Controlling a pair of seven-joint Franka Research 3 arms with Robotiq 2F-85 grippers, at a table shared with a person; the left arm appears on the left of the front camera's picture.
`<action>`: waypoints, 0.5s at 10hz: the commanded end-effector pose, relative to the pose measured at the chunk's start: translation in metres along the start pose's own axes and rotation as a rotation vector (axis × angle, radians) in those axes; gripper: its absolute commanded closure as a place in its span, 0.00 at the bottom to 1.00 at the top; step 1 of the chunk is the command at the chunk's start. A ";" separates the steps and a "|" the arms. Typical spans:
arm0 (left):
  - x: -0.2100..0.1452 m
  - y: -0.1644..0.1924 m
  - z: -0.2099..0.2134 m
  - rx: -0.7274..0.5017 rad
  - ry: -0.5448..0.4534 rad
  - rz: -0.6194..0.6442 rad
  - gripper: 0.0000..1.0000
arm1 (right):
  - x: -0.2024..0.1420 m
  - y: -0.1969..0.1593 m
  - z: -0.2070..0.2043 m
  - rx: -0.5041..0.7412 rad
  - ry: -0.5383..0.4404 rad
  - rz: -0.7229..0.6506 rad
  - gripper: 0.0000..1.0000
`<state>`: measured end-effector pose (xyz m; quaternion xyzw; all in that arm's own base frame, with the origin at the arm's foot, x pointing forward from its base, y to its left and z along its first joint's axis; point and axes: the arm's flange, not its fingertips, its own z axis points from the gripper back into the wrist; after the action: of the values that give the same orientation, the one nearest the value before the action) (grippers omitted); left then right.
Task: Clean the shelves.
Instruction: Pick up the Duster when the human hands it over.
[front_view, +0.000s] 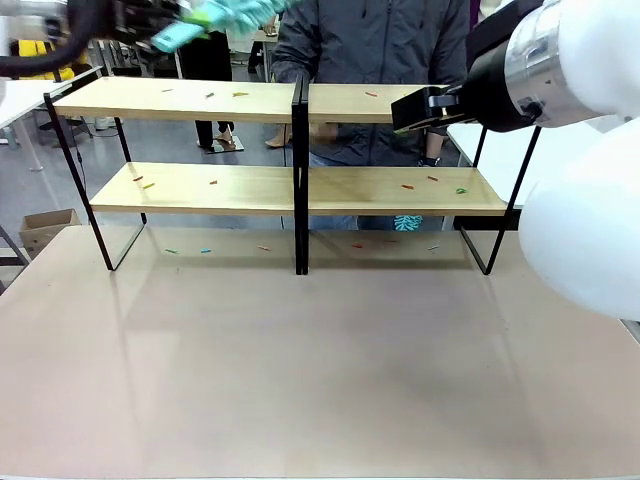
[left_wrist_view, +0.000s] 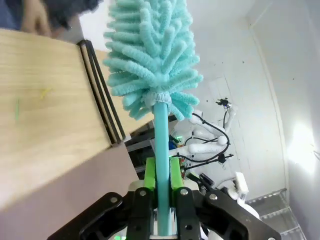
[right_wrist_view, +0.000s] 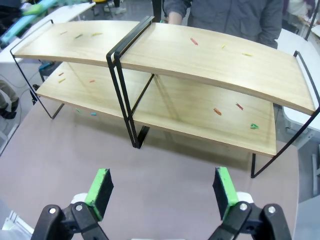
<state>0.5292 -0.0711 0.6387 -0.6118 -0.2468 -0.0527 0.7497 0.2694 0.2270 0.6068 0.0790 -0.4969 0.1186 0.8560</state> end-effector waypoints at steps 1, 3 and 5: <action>-0.027 -0.021 0.119 -0.044 -0.117 -0.016 1.00 | 0.001 0.000 0.000 0.000 -0.001 -0.001 0.00; -0.060 -0.022 0.255 -0.029 -0.505 0.031 1.00 | 0.001 0.000 0.000 0.000 -0.001 -0.001 0.00; -0.104 0.009 0.347 -0.073 -0.836 0.174 1.00 | 0.001 0.000 0.000 0.000 -0.001 -0.001 0.00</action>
<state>0.3329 0.2345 0.6493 -0.6142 -0.4392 0.1954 0.6258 0.2695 0.2267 0.6069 0.0792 -0.4968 0.1183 0.8561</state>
